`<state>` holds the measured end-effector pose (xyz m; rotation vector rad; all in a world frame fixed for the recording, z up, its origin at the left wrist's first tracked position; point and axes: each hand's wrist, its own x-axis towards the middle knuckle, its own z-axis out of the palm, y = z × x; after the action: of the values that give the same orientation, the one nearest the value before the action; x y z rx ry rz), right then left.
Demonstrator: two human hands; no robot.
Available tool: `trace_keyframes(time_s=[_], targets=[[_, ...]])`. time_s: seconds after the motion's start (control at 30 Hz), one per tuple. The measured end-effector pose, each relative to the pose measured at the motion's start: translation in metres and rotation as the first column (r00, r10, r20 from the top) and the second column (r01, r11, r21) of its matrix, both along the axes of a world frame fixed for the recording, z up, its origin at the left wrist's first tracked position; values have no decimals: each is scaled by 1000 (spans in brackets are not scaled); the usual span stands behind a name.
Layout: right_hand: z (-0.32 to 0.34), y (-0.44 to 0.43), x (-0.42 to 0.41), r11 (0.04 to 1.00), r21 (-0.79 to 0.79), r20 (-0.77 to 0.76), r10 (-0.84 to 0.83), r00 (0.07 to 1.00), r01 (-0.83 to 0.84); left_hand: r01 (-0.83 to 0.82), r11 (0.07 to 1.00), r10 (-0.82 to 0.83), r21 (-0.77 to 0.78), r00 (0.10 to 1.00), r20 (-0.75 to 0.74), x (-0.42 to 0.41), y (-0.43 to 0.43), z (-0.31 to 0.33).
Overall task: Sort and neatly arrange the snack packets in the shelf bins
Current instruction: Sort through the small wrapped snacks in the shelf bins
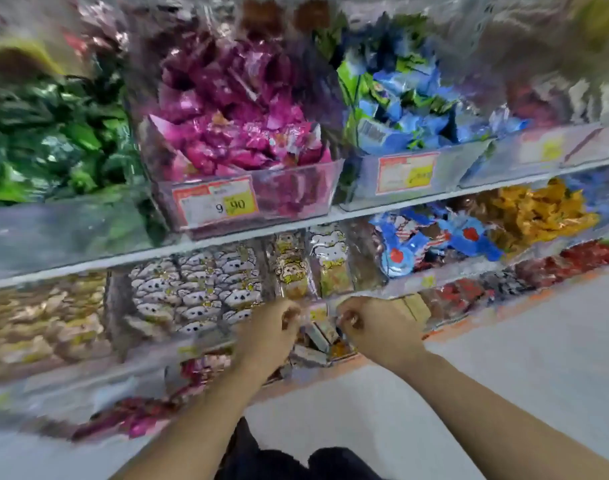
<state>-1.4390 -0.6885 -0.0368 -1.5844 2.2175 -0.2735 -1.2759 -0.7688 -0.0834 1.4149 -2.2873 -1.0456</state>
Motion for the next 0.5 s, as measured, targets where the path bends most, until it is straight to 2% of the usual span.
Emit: trace_keyframes(time_s=[0.1, 0.2, 0.37, 0.43, 0.5], targets=[[-13, 1, -10, 985, 28, 35, 167, 985, -168, -151, 989, 151, 2, 988, 36, 6, 20, -18], [-28, 9, -6, 961, 78, 37, 263, 964, -265, -248, 968, 251, -35, 961, 120, 24, 45, -38], [-73, 16, 17, 952, 134, 162, 253, 954, -276, -287, 958, 285, -3, 947, 151, 66, 68, -85], [-98, 9, 28, 952, 121, 172, 259, 951, -281, -279, 960, 274, 4, 946, 174, 82, 62, -108], [-129, -3, 42, 949, 110, 142, 280, 950, -296, -238, 969, 246, -62, 948, 202, 95, 49, -133]])
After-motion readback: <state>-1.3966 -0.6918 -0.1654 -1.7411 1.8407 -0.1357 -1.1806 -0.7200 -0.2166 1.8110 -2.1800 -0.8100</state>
